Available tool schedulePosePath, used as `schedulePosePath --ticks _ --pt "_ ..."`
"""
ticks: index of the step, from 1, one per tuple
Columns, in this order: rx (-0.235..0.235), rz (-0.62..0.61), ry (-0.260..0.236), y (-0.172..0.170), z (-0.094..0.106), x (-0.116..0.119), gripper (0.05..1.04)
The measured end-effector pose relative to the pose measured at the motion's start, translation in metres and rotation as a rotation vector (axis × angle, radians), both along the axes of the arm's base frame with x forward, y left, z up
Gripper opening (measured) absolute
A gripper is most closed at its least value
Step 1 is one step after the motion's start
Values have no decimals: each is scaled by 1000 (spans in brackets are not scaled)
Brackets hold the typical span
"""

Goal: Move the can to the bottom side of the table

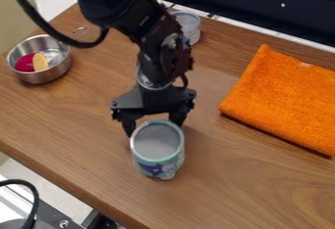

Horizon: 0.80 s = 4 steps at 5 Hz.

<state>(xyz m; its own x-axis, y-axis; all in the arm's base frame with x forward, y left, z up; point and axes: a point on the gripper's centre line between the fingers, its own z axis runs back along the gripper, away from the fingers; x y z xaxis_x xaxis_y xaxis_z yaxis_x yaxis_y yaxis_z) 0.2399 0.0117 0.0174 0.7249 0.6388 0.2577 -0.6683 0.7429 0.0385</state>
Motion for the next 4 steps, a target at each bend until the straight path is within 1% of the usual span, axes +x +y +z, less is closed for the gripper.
schedulePosePath --ticks 1,2,3,4 --pt "19 48 -23 -8 -2 -6 995" --pt "24 90 -40 -17 -1 -7 995" --pt "45 89 -64 -26 -3 -10 995" --pt "36 72 -42 -34 -7 -20 995"
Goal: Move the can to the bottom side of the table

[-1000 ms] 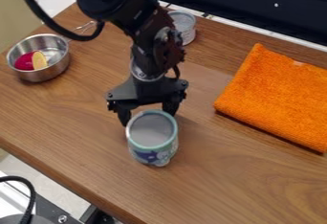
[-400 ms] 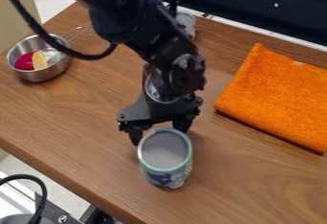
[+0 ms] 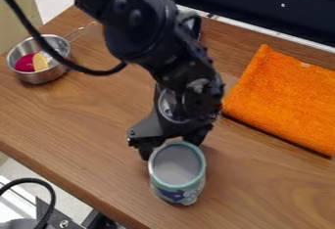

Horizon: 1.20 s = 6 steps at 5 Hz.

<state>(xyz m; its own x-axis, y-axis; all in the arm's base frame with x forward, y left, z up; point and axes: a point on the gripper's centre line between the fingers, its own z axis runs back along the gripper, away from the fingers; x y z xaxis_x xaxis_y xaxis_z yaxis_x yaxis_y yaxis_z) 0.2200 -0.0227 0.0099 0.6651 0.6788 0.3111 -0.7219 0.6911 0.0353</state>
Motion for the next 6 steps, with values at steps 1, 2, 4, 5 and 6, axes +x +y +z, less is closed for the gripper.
schedulePosePath --ticks 1,2,4,5,6 --pt "-14 -29 20 -5 2 -15 995" --pt "-16 -45 37 -10 3 -20 995" --pt "-14 3 -8 3 14 -3 995" --pt "11 52 9 15 14 13 995" --pt "34 95 -20 25 22 26 995"
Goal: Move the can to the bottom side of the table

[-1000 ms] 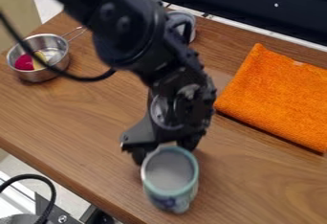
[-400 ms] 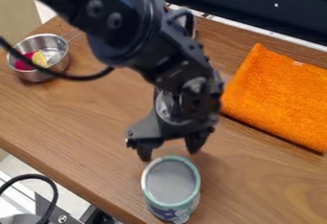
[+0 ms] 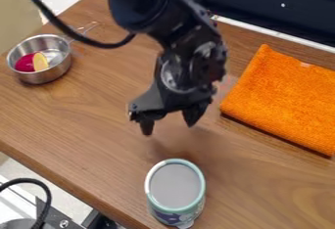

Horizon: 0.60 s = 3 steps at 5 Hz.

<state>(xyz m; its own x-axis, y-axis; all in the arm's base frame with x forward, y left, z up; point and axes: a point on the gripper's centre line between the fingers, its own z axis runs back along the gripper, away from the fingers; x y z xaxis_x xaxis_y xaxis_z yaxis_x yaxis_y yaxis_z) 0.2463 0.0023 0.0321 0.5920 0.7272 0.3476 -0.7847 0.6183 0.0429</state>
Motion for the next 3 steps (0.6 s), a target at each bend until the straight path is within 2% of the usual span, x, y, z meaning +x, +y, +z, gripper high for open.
schedulePosePath --ticks 1,2,3 --pt "6 46 3 13 8 7 995" --pt "30 87 25 28 12 3 995" --pt "16 72 31 43 32 5 995"
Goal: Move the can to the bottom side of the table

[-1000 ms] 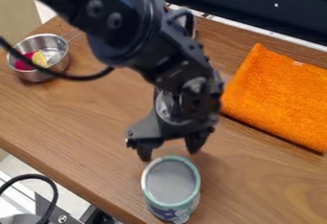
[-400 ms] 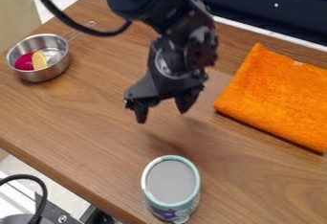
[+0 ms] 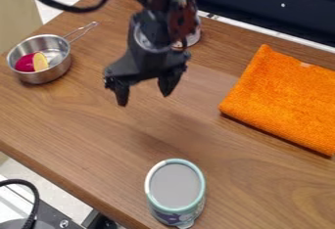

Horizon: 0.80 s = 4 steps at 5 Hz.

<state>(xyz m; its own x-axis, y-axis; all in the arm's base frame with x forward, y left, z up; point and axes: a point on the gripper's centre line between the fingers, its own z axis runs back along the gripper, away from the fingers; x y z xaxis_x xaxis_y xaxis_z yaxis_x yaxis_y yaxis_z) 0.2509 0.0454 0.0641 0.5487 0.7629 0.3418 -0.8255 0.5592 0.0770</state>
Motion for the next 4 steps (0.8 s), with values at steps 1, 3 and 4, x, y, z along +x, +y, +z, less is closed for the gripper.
schedulePosePath --ticks 1,3,4 --pt "-39 -33 31 17 7 1 995" --pt "-138 -235 150 51 22 14 995" --pt "-139 -388 204 56 28 24 995"
